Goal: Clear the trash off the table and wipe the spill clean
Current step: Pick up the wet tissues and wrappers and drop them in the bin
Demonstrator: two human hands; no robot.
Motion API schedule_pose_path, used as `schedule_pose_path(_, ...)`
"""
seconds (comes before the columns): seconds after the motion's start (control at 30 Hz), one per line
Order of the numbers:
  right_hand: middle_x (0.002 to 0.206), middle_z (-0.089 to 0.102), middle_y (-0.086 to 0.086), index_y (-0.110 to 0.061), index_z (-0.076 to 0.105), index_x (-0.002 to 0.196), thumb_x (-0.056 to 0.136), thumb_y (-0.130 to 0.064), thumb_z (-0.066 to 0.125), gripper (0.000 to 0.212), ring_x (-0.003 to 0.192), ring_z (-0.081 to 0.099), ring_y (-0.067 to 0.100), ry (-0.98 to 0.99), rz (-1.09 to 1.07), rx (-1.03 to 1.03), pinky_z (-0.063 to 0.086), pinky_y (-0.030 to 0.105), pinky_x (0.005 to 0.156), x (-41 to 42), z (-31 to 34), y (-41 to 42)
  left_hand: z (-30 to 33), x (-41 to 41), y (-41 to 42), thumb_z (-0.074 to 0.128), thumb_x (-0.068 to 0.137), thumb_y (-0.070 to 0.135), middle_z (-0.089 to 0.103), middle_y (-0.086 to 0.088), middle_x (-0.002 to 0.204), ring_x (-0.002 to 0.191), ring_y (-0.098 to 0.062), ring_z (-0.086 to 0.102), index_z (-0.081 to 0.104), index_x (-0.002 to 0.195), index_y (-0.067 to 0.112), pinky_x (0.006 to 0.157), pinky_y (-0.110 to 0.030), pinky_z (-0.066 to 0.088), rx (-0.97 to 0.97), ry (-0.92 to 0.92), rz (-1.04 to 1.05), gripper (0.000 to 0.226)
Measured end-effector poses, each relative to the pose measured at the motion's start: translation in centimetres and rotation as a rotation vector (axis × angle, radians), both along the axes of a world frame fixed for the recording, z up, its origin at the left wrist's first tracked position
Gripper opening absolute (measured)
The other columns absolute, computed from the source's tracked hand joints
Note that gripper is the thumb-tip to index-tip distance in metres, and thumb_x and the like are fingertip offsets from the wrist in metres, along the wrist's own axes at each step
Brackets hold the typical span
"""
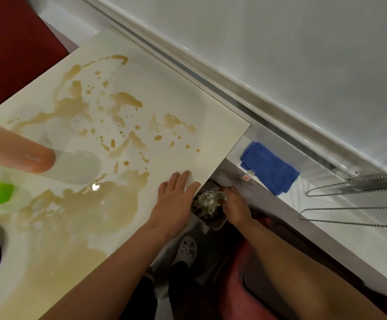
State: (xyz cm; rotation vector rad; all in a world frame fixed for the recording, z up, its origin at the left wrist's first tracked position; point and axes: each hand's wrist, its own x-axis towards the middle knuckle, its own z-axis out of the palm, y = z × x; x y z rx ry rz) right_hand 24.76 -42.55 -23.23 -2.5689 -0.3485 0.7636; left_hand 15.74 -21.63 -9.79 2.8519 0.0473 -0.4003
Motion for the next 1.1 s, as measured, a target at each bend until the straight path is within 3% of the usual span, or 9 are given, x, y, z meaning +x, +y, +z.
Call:
schedule_pose_path(0.1, 0.139, 0.053, 0.01, -0.014, 0.056, 0.14, 0.092, -0.016, 0.073, 0.051, 0.121, 0.058, 0.03, 0.025, 0.01, -0.025, 0.05, 0.041, 0.104, -0.2, 0.0, -0.5, -0.3, -0.1, 0.3, 0.078, 0.066, 0.001, 0.029, -0.013, 0.16, 0.147, -0.035, 0.019, 0.035, 0.143, 0.028, 0.113, -0.051, 0.034, -0.02, -0.026, 0.018, 0.093)
schedule_pose_path(0.23, 0.14, 0.053, 0.005, -0.015, 0.056, 0.14, 0.095, -0.024, 0.07, 0.048, 0.125, 0.054, 0.025, 0.04, -0.045, 0.035, 0.049, 0.039, 0.105, -1.1, 2.2, -1.2, 0.7, -0.1, 1.0, 0.064, 0.095, 0.024, 0.015, -0.004, 0.167, 0.155, -0.028, 0.005, 0.038, 0.152, 0.028, 0.122, -0.045, 0.017, -0.126, 0.033, 0.021, 0.062)
schedule_pose_path(0.33, 0.136, 0.055, -0.004, -0.021, 0.059, 0.136, 0.097, -0.031, 0.067, 0.041, 0.121, 0.055, 0.015, 0.01, -0.074, 0.119, 0.049, 0.028, 0.1, -2.4, 6.2, -0.9, 2.1, -0.8, 1.8, 0.059, 0.099, 0.036, 0.019, -0.001, 0.166, 0.155, -0.026, 0.009, 0.04, 0.151, 0.029, 0.123, -0.043, 0.018, -0.21, 0.043, 0.046, 0.056)
schedule_pose_path(0.47, 0.126, 0.057, -0.016, -0.035, 0.058, 0.13, 0.1, -0.035, 0.062, 0.031, 0.112, 0.056, -0.002, 0.007, -0.094, 0.269, 0.044, 0.01, 0.084, -4.7, 13.3, -0.2, 3.8, -3.1, 3.0, 0.063, 0.096, 0.036, 0.031, -0.001, 0.162, 0.153, -0.026, 0.019, 0.049, 0.144, 0.029, 0.121, -0.046, 0.027, -0.279, 0.004, 0.102, 0.051)
schedule_pose_path(0.57, 0.118, 0.062, -0.02, -0.042, 0.058, 0.125, 0.099, -0.032, 0.065, 0.029, 0.106, 0.06, -0.007, 0.01, -0.104, 0.402, 0.051, 0.013, 0.085, -6.2, 18.0, 0.9, 5.8, -5.2, 3.7, 0.062, 0.097, 0.038, 0.032, 0.003, 0.161, 0.151, -0.022, 0.022, 0.049, 0.144, 0.031, 0.121, -0.043, 0.027, -0.29, -0.004, 0.159, 0.05)
schedule_pose_path(0.73, 0.115, 0.067, -0.019, -0.034, 0.063, 0.128, 0.098, -0.031, 0.066, 0.03, 0.104, 0.064, -0.004, 0.06, -0.015, 0.505, 0.056, 0.018, 0.084, -8.2, 23.7, 4.1, 9.5, -9.6, 5.5, 0.063, 0.097, 0.039, 0.041, 0.009, 0.152, 0.142, -0.012, 0.034, 0.049, 0.143, 0.032, 0.117, -0.032, 0.031, -0.351, -0.003, 0.295, 0.049)
schedule_pose_path(0.9, 0.112, 0.069, -0.018, -0.029, 0.067, 0.124, 0.097, -0.026, 0.068, 0.027, 0.1, 0.065, -0.002, 0.079, 0.106, 0.555, 0.052, 0.013, 0.081, -9.4, 27.8, 8.9, 12.3, -15.2, 8.6, 0.063, 0.097, 0.04, 0.046, 0.014, 0.143, 0.132, -0.007, 0.043, 0.051, 0.14, 0.034, 0.112, -0.028, 0.037, -0.418, -0.018, 0.466, 0.045)
schedule_pose_path(1.0, 0.112, 0.069, -0.021, -0.03, 0.067, 0.125, 0.098, -0.029, 0.066, 0.027, 0.1, 0.066, 0.001, 0.091, 0.166, 0.568, 0.053, 0.019, 0.082, -10.1, 29.6, 11.6, 13.4, -18.8, 10.6, 0.064, 0.097, 0.039, 0.051, 0.012, 0.138, 0.127, -0.005, 0.048, 0.053, 0.139, 0.031, 0.105, -0.018, 0.033, -0.433, -0.044, 0.566, 0.044)
schedule_pose_path(1.1, 0.111, 0.068, -0.025, -0.035, 0.068, 0.121, 0.098, -0.031, 0.066, 0.023, 0.102, 0.064, -0.002, 0.086, 0.206, 0.569, 0.047, 0.01, 0.082, -11.6, 31.0, 14.3, 14.1, -22.7, 12.5, 0.065, 0.097, 0.039, 0.054, 0.013, 0.136, 0.123, -0.003, 0.05, 0.055, 0.137, 0.032, 0.102, -0.015, 0.034, -0.443, -0.057, 0.66, 0.042)
